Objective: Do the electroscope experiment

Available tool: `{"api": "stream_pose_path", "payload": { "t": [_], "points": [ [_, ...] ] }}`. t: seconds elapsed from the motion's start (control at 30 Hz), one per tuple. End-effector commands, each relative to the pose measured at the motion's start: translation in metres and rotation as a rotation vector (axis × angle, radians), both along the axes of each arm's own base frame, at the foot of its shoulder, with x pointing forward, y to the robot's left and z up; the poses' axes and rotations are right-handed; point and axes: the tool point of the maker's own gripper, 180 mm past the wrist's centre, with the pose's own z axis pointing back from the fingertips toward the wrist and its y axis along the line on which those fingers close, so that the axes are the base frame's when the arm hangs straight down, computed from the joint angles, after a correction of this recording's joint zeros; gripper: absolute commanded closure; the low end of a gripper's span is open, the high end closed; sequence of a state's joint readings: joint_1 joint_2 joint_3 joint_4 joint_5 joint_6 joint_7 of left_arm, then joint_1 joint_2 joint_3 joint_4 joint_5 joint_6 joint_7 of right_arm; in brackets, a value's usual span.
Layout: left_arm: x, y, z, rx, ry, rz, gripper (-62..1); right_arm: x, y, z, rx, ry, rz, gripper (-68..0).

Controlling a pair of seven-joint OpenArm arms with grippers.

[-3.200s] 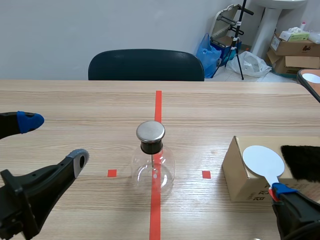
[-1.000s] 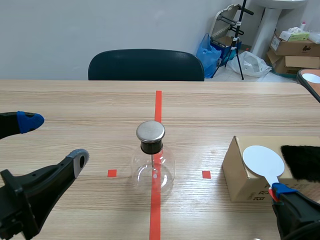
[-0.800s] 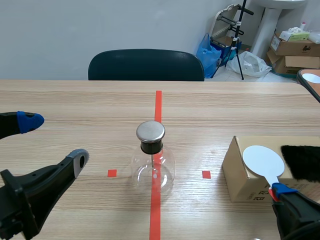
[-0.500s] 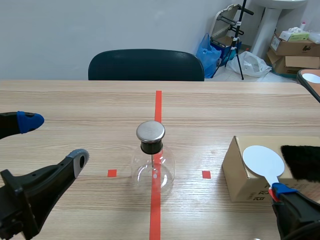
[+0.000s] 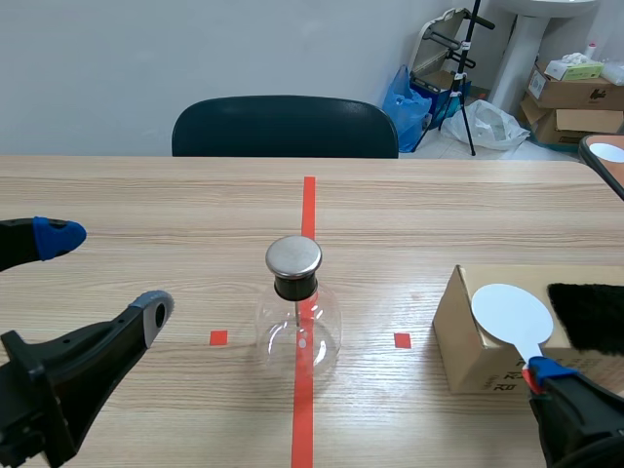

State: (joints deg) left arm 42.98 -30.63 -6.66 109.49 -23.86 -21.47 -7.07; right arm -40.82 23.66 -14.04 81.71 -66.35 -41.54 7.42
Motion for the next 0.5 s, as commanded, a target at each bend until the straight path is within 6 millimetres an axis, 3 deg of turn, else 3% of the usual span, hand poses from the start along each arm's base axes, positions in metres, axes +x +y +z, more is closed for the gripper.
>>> {"api": "stream_pose_path", "payload": {
  "t": [0.0,0.2,0.47],
  "points": [
    [0.001,-0.002,0.008,-0.018,-0.024,-0.004,-62.3,0.008,-0.003,0.019,0.006,-0.085,-0.002,-1.3],
    [0.001,-0.002,0.008,-0.018,-0.024,-0.004,-62.3,0.015,-0.009,0.030,0.009,-0.118,-0.043,-1.3],
    [0.001,-0.002,0.008,-0.018,-0.024,-0.004,-62.3,0.031,-0.011,0.064,0.023,-0.218,-0.052,-1.3]
  ]
}}
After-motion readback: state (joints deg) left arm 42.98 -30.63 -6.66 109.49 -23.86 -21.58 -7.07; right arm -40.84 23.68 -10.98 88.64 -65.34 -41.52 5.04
